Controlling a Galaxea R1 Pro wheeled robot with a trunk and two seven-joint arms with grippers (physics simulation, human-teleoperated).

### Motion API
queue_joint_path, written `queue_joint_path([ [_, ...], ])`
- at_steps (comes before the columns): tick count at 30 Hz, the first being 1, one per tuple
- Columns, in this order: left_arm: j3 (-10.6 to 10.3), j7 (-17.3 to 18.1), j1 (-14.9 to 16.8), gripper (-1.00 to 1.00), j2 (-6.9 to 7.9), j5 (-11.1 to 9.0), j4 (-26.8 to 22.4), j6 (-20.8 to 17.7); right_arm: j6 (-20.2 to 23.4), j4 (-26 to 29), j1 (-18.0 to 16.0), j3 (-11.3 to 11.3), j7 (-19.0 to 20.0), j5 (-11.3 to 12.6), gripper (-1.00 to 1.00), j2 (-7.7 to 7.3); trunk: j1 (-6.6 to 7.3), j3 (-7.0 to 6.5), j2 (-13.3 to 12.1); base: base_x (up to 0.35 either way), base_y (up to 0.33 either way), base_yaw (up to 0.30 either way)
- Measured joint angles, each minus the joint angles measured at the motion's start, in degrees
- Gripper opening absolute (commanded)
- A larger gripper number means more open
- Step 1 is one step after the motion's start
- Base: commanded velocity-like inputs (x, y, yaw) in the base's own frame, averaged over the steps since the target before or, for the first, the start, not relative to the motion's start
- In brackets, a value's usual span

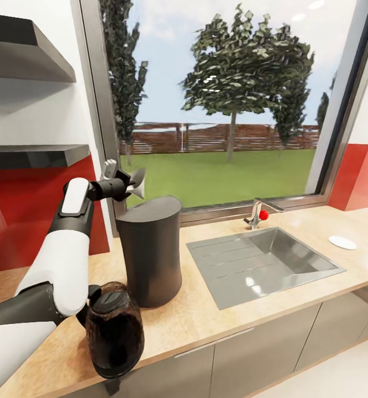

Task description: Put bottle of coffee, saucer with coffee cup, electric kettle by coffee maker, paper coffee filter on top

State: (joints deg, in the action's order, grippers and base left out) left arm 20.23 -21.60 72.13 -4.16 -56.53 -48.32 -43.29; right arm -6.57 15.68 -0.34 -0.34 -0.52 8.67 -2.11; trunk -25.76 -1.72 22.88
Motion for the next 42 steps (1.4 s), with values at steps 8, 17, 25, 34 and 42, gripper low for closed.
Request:
queue_joint_path([
  [8, 0.03, -0.36, -0.37, -1.0, -0.03, 0.1, 0.44, -0.14, 0.0, 0.0, 0.0, 0.0, 0.0, 0.0, 1.0, 0.0, 0.0, 0.0, 0.0, 0.001, 0.0, 0.0],
  [17, 0.24, -0.54, -0.77, -1.0, 0.07, 0.01, 0.63, -0.48, 0.0, 0.0, 0.0, 0.0, 0.0, 0.0, 1.0, 0.0, 0.0, 0.0, 0.0, 0.0, 0.0, 0.0],
  [25, 0.2, -0.54, -0.79, -1.0, 0.07, 0.02, 0.74, -0.58, 0.0, 0.0, 0.0, 0.0, 0.0, 0.0, 1.0, 0.0, 0.0, 0.0, 0.0, 0.0, 0.0, 0.0],
  [34, 0.03, -0.53, -0.79, 1.0, 0.02, 0.01, 0.75, -0.58, 0.0, 0.0, 0.0, 0.0, 0.0, 0.0, 1.0, 0.0, 0.0, 0.0, 0.0, 0.0, 0.0, 0.0],
  [42, 0.07, -0.54, -0.79, 1.0, 0.0, 0.01, 0.82, -0.57, 0.0, 0.0, 0.0, -0.01, 0.0, 0.0, 1.0, 0.0, 0.0, 0.0, 0.0, 0.0, 0.0, 0.0],
])
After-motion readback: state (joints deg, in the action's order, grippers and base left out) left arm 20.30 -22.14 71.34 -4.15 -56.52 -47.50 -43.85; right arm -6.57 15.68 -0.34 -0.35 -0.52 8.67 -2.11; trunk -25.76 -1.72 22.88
